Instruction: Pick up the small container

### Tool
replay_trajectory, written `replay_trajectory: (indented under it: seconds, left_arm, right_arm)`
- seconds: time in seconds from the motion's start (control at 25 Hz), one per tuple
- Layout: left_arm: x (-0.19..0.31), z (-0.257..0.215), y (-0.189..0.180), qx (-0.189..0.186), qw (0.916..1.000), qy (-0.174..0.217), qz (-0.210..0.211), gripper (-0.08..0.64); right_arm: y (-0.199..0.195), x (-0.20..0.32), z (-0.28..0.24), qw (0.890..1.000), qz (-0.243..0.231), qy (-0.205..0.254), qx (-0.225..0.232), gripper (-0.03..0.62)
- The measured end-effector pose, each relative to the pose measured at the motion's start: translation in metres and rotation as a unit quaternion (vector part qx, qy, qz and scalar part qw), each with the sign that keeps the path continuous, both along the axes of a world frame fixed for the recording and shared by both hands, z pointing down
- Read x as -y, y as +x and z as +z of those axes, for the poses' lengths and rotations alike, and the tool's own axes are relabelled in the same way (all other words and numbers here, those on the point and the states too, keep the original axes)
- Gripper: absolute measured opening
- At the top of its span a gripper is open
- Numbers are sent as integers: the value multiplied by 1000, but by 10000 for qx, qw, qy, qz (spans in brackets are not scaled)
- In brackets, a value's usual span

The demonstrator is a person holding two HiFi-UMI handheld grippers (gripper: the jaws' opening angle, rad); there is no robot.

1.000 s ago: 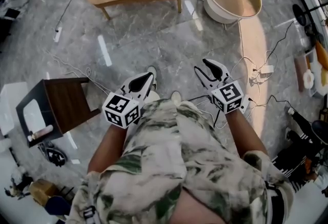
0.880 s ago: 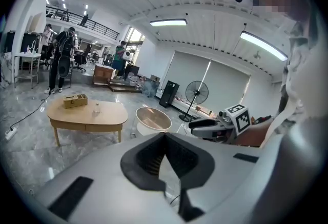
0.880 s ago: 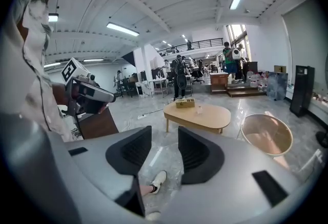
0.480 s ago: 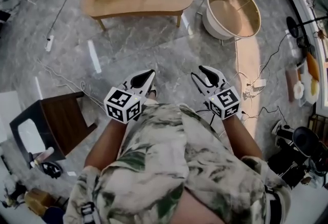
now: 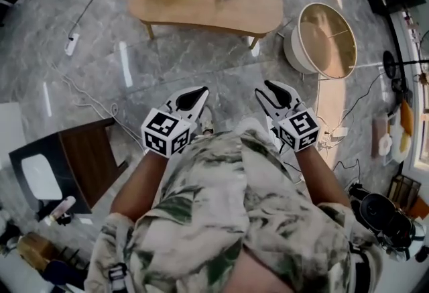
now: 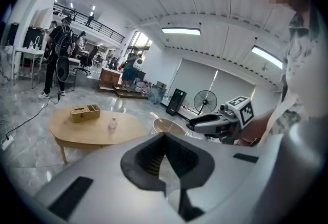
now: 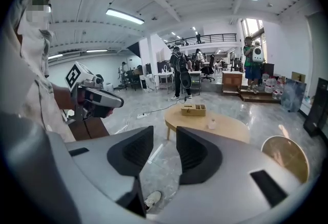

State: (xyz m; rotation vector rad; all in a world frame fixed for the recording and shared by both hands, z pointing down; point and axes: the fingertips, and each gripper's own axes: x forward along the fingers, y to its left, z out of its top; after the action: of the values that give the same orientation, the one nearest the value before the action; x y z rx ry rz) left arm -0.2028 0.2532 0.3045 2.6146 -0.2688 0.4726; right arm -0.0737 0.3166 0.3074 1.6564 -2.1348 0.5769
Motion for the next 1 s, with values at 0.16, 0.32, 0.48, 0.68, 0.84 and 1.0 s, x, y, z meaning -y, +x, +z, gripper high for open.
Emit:
replay_trajectory:
  seconds: [0.16, 0.32, 0.48, 0.68, 0.84, 1.0]
  left_arm:
    - [29, 6, -12, -27, 9998, -60, -188, 21]
    - [55, 9, -11, 9, 9996, -79, -281, 21]
    - [80, 12, -3, 38, 9989, -117, -455, 21]
    - [121, 16, 3, 145, 9966, -75, -812, 21]
    - [156, 22, 19, 267, 9940, -116, -1058, 21]
    - [192, 25, 52, 442, 9918, -178, -1183, 21]
  right_arm:
    - [-7, 38, 4, 9999, -102, -37, 9, 155]
    - [-8, 71, 8, 9996, -272, -63, 14, 150]
    - [2, 100, 14, 9991, -405, -86, 53, 149]
    - [17, 146, 32, 9974, -701, -142, 108, 149]
    - [47, 191, 44, 9958, -901, -154, 75, 149]
    - [89, 238, 63, 9941, -1049, -282, 56, 149]
